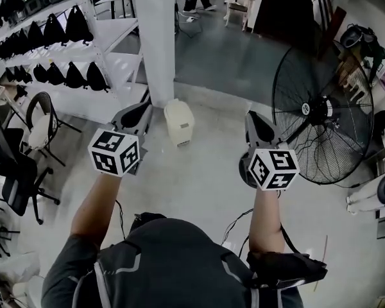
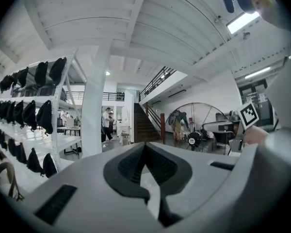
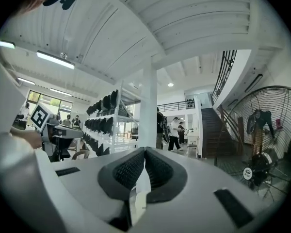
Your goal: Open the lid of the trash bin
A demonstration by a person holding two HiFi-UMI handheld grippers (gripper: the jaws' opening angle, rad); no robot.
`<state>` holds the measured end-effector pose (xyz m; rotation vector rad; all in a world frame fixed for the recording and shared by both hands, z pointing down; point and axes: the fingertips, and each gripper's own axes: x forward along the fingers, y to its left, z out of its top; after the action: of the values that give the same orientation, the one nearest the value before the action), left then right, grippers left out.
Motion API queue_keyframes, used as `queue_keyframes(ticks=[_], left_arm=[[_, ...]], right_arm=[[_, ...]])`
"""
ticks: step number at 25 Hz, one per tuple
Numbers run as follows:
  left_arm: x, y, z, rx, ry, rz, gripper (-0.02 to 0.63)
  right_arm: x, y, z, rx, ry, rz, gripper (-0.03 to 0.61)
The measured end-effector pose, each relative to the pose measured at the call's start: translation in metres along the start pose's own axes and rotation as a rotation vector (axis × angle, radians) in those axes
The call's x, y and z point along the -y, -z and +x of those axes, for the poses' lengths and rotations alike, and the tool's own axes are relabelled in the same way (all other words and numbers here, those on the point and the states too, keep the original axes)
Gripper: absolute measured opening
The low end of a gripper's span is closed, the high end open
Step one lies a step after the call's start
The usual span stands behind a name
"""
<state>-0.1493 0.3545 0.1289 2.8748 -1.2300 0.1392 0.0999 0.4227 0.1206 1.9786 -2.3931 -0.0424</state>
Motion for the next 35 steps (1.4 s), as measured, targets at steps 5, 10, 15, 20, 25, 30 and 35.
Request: queue_keyframes(ticks=[5, 10, 15, 20, 25, 30, 35], left_arm=[[0.004, 0.002, 0.018, -0.022, 0.004, 0.017, 0.008], [-0.027, -0.006, 0.043, 0.015, 0.012, 0.002, 0.006], [-0.082, -0.004, 0.075, 0.063, 0.0, -0.024, 0.008], [-0.133, -0.005, 0.115, 0.086, 0.027, -0.047, 0.008], [-0.176, -0.004, 0.147, 0.097, 0.074, -0.074, 0.008], [-0.219, -0.004, 0.168, 0.099, 0.106, -0.089, 0.008], [-0.256, 0.004, 0.182, 0.102, 0.121, -0.094, 0.006]], right_arm=[[0.016, 0.01, 0.015, 0.003, 0.002, 0.044, 0.026], [0.022, 0.01, 0.049, -0.009, 0.037, 0.026, 0.026], [0.013, 0.004, 0.098, -0.008, 0.059, -0.023, 0.026], [0.008, -0.009, 0.152, 0.001, 0.078, -0.033, 0.026], [0.001, -0.006, 0.201, -0.041, 0.094, -0.061, 0.026], [-0.009, -0.007, 0.245, -0.047, 0.103, -0.069, 0.026], [-0.022, -0.001, 0.28, -0.057, 0.104, -0.073, 0.026]])
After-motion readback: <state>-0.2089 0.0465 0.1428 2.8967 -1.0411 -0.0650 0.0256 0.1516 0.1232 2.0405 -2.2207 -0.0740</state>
